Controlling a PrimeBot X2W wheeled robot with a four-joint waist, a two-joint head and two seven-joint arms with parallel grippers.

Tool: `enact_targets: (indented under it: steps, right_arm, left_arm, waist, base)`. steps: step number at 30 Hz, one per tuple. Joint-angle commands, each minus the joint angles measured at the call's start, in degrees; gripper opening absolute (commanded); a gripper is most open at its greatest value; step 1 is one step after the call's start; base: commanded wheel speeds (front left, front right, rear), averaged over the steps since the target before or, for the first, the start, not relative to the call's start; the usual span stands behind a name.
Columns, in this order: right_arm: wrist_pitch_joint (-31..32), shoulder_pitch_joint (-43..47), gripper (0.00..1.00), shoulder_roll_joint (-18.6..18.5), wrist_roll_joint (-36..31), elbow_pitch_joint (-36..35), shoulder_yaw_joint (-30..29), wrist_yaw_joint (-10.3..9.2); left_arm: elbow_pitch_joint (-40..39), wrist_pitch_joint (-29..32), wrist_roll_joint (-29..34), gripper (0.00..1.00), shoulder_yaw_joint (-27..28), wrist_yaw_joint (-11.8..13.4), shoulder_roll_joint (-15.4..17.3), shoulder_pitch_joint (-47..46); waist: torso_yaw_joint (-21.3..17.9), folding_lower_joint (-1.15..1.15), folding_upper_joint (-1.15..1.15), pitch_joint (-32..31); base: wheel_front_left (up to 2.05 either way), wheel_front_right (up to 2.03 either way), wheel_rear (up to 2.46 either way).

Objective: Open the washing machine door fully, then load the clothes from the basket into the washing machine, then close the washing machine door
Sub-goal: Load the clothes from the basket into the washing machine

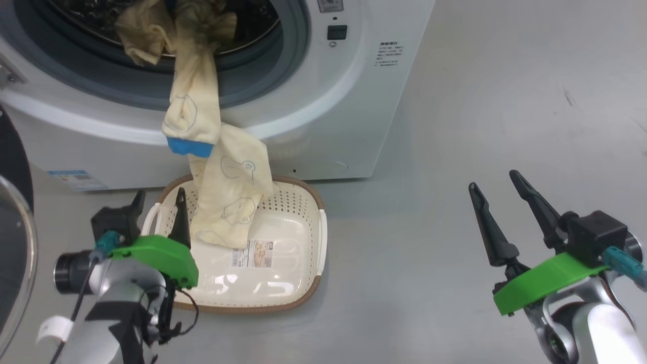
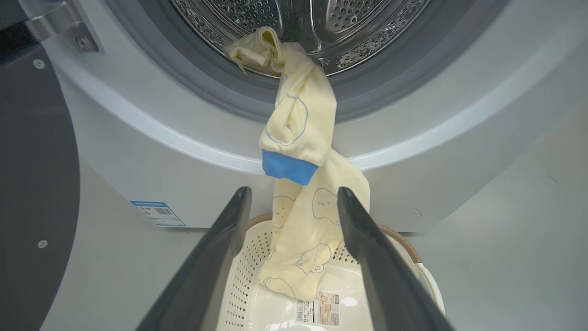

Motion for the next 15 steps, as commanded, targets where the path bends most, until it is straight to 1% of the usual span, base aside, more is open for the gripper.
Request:
enact_targets:
  steps: [1,9,14,15]
  right_arm:
    - [-0.82,-2.78,1.00,-0.84,0.66,-1.27,1.74,0.01]
    - [-3.18,-6.31,1.00,-0.84,1.93,1.11,3.84,0.01]
    - [-4.79,-7.90,1.00,-0.84,3.16,2.97,4.94,0.01]
    - [-4.79,-7.90,1.00,-0.84,3.16,2.97,4.94,0.01]
  left_arm:
    - [1.03,0.76,-0.52,1.00,2.18,-0.71,1.90,-4.11]
    - [12.97,6.09,-2.26,1.00,2.76,-5.15,4.27,-16.13]
    - [19.23,8.32,-3.27,1.00,3.55,-7.06,6.06,-22.25]
    - [19.23,8.32,-3.27,1.00,3.55,-7.06,6.06,-22.25]
  waist:
    - [-2.02,-0.01,0.00,2.36]
    - [-6.05,-0.01,0.00,7.08]
    - [-8.55,-0.01,0.00,9.27]
    - [-8.55,-0.01,0.00,9.27]
  base:
    - [0.00,0.00,0.00]
    - [0.00,0.00,0.00]
    - [0.00,0.00,0.00]
    - [0.00,0.00,0.00]
